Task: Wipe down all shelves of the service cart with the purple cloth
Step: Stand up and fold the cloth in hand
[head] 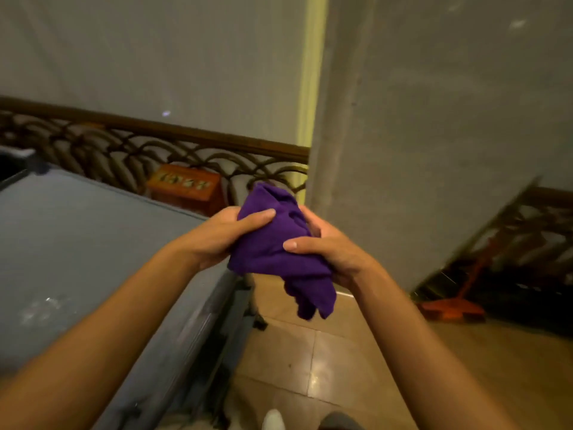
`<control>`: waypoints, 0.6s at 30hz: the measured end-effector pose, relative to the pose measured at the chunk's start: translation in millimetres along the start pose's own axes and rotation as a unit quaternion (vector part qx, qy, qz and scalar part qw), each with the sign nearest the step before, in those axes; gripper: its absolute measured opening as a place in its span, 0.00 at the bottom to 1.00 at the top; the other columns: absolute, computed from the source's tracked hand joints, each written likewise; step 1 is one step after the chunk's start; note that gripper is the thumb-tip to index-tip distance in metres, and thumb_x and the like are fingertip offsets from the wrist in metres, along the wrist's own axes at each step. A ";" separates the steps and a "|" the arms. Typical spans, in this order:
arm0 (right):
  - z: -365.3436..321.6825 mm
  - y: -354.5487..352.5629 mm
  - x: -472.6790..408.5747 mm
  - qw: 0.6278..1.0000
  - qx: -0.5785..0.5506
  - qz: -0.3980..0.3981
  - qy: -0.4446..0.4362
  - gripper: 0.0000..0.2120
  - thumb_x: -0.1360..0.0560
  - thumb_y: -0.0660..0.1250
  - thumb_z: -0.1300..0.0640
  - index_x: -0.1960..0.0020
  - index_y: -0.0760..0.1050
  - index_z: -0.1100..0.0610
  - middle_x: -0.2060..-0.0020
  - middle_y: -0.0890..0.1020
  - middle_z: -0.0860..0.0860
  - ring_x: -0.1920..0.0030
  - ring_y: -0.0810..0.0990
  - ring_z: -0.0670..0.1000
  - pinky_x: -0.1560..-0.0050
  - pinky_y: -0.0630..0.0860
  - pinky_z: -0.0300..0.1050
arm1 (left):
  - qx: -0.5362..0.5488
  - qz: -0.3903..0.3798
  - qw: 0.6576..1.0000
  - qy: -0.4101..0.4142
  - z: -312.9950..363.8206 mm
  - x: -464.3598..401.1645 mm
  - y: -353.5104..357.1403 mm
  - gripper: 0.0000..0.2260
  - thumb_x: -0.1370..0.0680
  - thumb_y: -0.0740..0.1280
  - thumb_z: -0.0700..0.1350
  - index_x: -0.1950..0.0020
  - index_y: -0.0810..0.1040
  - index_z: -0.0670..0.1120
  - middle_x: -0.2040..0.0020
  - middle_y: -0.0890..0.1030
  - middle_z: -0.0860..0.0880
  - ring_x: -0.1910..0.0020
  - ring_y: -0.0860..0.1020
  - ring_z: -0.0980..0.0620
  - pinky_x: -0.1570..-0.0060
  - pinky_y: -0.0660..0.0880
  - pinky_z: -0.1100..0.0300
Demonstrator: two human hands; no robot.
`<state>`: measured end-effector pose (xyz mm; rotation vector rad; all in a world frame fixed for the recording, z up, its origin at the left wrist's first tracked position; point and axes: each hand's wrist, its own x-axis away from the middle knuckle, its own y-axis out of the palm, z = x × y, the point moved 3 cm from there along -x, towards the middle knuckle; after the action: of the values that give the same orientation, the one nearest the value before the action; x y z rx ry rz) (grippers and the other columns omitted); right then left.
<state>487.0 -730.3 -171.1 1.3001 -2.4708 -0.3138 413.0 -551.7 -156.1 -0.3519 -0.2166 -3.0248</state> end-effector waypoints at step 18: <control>0.8 15.5 -152.6 0.971 -0.001 -0.215 0.108 0.20 0.26 0.76 0.56 0.35 0.78 0.52 0.43 0.86 0.55 0.43 0.86 0.54 0.49 0.82 0.44 | -0.038 0.491 0.869 0.043 11.9 -20.1 -44.9 0.27 0.38 0.76 0.67 0.49 0.81 0.51 0.57 0.86 0.56 0.57 0.85 0.59 0.60 0.79 0.65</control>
<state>555.7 -595.2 -195.0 1.7632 -1.9959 -0.2580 430.5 -504.2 -155.2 -0.2240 0.0828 -2.0261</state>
